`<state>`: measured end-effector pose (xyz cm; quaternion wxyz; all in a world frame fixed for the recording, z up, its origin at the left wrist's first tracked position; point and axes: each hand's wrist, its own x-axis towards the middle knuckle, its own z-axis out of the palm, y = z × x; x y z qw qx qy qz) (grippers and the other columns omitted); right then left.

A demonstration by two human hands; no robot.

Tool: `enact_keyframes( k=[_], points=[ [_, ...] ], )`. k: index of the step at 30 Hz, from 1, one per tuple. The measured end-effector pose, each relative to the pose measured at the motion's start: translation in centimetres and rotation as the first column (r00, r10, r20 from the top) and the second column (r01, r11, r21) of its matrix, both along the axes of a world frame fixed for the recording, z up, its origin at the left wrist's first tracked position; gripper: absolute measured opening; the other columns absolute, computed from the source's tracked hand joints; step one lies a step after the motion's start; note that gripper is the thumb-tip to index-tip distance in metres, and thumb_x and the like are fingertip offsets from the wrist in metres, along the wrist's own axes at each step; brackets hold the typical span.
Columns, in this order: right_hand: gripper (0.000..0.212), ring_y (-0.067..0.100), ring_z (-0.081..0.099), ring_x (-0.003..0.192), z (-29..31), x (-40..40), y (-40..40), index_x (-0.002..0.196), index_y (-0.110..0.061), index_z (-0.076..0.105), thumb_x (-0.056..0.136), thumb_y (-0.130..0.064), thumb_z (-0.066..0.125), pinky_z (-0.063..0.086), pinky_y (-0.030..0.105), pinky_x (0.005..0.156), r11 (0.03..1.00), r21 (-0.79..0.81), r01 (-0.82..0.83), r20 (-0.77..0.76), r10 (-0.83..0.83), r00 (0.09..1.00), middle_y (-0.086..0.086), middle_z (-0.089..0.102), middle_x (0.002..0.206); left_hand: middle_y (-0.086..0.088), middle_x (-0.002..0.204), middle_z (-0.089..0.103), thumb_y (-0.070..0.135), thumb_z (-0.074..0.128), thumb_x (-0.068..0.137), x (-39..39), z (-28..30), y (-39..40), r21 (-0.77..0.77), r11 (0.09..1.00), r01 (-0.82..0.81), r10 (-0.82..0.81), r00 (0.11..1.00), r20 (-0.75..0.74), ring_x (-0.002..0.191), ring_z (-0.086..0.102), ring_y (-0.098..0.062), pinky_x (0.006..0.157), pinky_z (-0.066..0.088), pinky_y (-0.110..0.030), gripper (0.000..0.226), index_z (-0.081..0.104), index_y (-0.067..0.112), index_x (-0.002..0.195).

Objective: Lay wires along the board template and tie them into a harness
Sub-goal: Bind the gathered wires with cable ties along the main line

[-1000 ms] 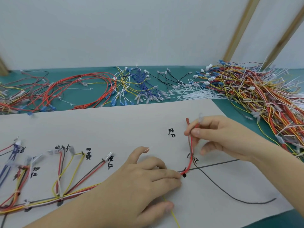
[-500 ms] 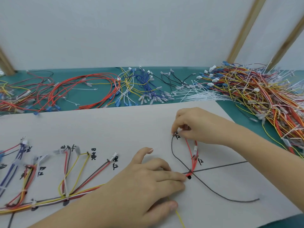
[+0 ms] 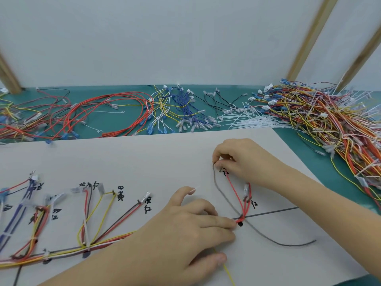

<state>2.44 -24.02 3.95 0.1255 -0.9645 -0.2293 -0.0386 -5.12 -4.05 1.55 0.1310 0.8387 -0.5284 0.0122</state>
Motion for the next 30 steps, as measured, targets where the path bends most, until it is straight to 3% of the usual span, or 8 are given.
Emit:
enact_keyframes(
  k=[6,11,15,18,22,26,28,30],
  points=[
    [0.005,-0.002,0.051,0.055,1.5,1.4,1.6,0.075,-0.019,0.067,0.079,-0.017,0.065,0.036,0.008,0.054,0.993,-0.001,0.121,-0.178,-0.119,0.977,-0.010,0.059,0.062,0.029,0.115,0.060,0.046,0.038,0.084,0.1,-0.2,0.0,-0.030,1.000,0.006,-0.006,1.000,0.006,0.095,0.057,0.001,0.093,0.040,-0.042,0.035,0.065,0.039,0.104],
    [0.008,0.028,0.055,0.080,0.9,-0.4,4.3,0.081,-0.016,0.058,0.082,-0.018,0.050,0.039,0.029,0.063,0.976,-0.180,0.118,0.071,-0.107,0.992,0.005,0.060,0.079,0.029,0.115,0.060,0.045,0.039,0.083,0.1,-0.3,0.0,-0.050,0.999,0.008,-0.008,1.000,-0.003,0.096,0.056,0.001,0.094,0.039,-0.041,0.033,0.066,0.039,0.102],
    [0.008,0.031,0.055,0.066,0.2,-4.2,4.7,0.077,-0.012,0.056,0.081,-0.019,0.055,0.038,0.031,0.060,0.965,-0.234,0.116,0.198,-0.070,0.978,0.011,0.058,0.067,0.028,0.115,0.060,0.045,0.040,0.082,0.2,-0.4,0.0,-0.049,0.999,0.017,-0.017,1.000,0.007,0.096,0.057,0.001,0.094,0.038,-0.042,0.034,0.067,0.039,0.101],
    [0.011,0.024,0.052,0.049,-0.2,-6.7,4.1,0.061,-0.011,0.055,0.069,-0.016,0.060,0.037,0.028,0.066,0.976,-0.142,0.164,0.240,-0.127,0.962,0.004,0.052,0.046,0.029,0.113,0.061,0.044,0.041,0.081,0.1,-0.5,0.1,-0.052,0.998,0.030,-0.028,0.999,0.045,0.093,0.058,-0.001,0.097,0.038,-0.043,0.032,0.068,0.038,0.097],
    [0.013,0.019,0.055,0.068,-0.8,-8.6,2.8,0.077,-0.013,0.057,0.080,-0.019,0.045,0.023,0.026,0.101,0.978,-0.056,0.203,0.077,-0.198,0.977,-0.001,0.058,0.061,0.023,0.096,0.066,0.031,0.047,0.082,0.0,-0.8,0.3,-0.190,0.982,-0.004,0.014,0.999,0.052,0.083,0.054,-0.003,0.098,0.029,-0.036,0.021,0.067,0.032,0.085],
    [0.022,0.017,0.056,0.063,-1.5,-10.0,2.9,0.074,-0.014,0.056,0.079,-0.022,0.037,0.027,0.033,0.100,0.980,-0.023,0.199,0.095,-0.196,0.976,-0.002,0.057,0.057,0.014,0.064,0.050,0.020,0.042,0.081,0.2,-0.8,0.3,-0.393,0.902,-0.178,0.163,0.984,-0.072,0.066,0.043,-0.004,0.089,0.031,-0.031,0.017,0.054,0.023,0.069],
    [0.013,0.013,0.055,0.070,-1.7,-10.4,2.8,0.080,-0.017,0.051,0.084,-0.021,0.039,0.024,0.020,0.102,0.970,0.158,0.185,0.013,-0.189,0.982,-0.001,0.060,0.068,0.016,0.063,0.041,0.021,0.038,0.081,0.3,-0.6,0.2,-0.451,0.850,-0.273,0.213,0.960,-0.181,0.064,0.037,0.001,0.080,0.032,-0.027,0.016,0.046,0.025,0.068],
    [0.013,0.003,0.051,0.072,-1.4,-10.7,2.7,0.084,-0.021,0.048,0.088,-0.027,0.037,0.025,0.003,0.086,0.916,0.354,0.192,-0.075,-0.177,0.981,-0.011,0.060,0.076,0.016,0.064,0.040,0.028,0.033,0.081,0.4,-0.7,0.1,-0.432,0.825,-0.364,0.266,0.925,-0.271,0.066,0.036,0.002,0.074,0.030,-0.022,0.015,0.041,0.030,0.069]
  ],
)
